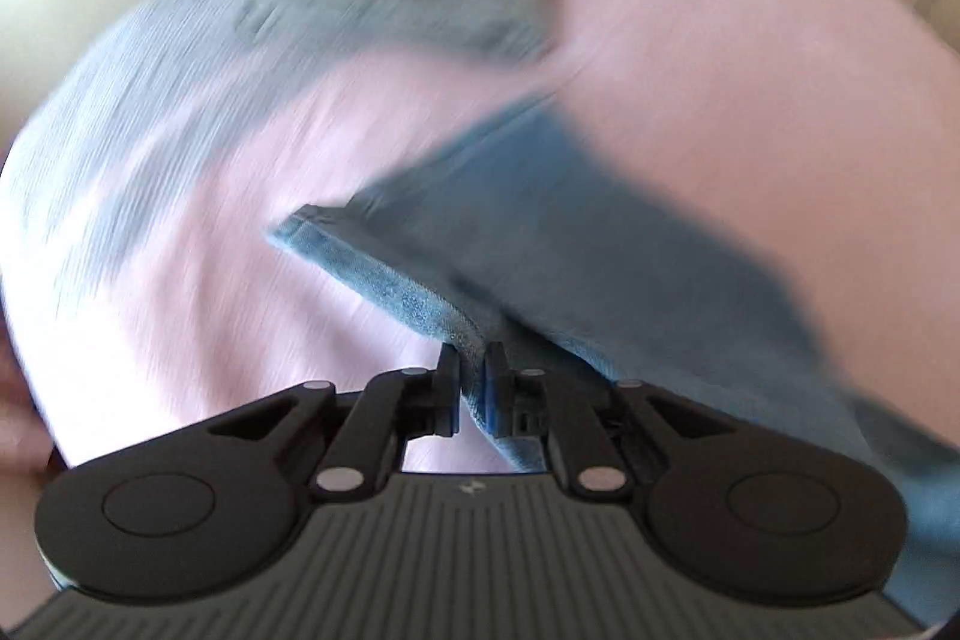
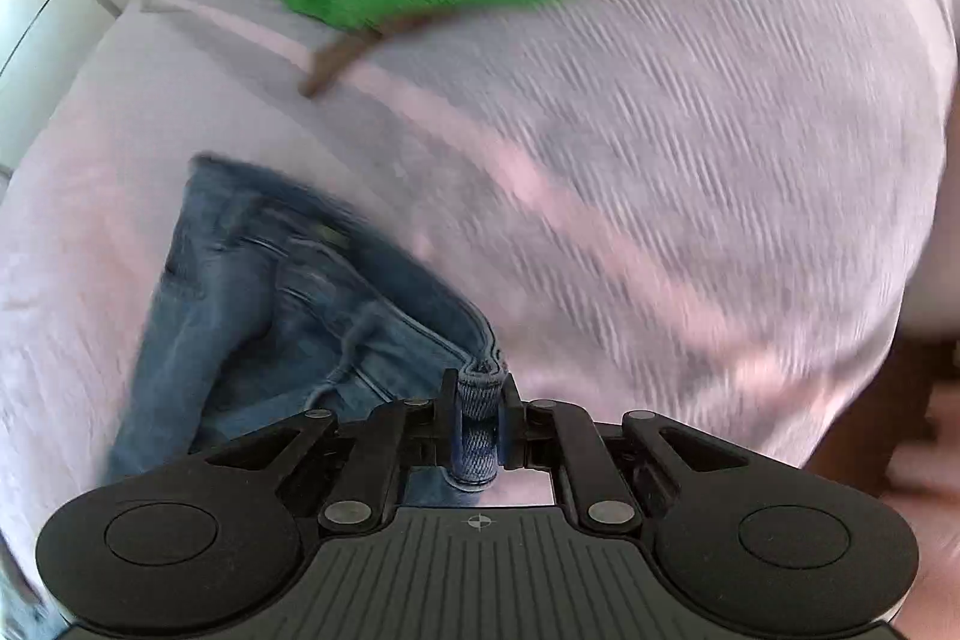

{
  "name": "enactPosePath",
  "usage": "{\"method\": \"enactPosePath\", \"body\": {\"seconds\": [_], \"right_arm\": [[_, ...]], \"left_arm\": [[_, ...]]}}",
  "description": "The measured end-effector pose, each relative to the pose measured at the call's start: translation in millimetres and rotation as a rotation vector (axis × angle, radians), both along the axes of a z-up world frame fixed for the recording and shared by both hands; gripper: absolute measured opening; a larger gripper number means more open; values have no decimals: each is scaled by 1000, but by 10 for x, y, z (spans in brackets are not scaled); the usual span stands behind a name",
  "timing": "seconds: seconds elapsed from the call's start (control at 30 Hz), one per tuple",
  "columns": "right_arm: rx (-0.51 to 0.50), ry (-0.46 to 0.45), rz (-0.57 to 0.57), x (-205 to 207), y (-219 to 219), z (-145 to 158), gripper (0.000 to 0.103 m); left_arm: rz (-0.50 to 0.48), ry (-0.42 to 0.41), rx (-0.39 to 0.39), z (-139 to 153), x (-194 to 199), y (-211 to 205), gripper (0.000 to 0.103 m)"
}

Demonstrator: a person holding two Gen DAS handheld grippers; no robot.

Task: Fold clothes
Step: 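Stretch the jeans out flat between both grippers and lower them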

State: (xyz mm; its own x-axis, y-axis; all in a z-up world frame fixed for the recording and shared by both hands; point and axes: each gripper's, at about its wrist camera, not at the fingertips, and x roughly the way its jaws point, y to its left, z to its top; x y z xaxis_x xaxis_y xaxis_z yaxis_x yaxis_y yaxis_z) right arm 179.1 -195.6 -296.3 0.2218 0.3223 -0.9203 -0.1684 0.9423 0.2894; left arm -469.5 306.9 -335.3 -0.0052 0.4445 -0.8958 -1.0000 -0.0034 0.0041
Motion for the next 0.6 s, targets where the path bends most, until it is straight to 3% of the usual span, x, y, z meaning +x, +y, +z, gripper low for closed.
{"method": "enactPosePath", "body": {"seconds": [0.17,0.23,0.27,0.3,0.33,0.4,0.5,0.6], "right_arm": [[38,-20,72,63,-70,15,8],[-8,0,116,77,-37,-83,11],[-44,25,134,75,2,-138,32],[-124,48,143,68,58,-175,60],[-202,31,152,55,107,-166,67],[-288,-93,164,37,214,1,67],[-214,-221,118,120,373,310,67],[-26,-199,112,269,656,417,67]], "left_arm": [[30,2,12,-114,-131,-202,8],[42,3,16,-160,-183,-282,14],[42,35,-12,-220,-178,-277,19],[45,81,-50,-284,-170,-268,21],[51,121,-82,-334,-174,-278,21],[92,145,-100,-300,-250,-346,20],[182,47,-59,-69,-397,-462,19],[200,-101,-25,101,-388,-397,21]]}}
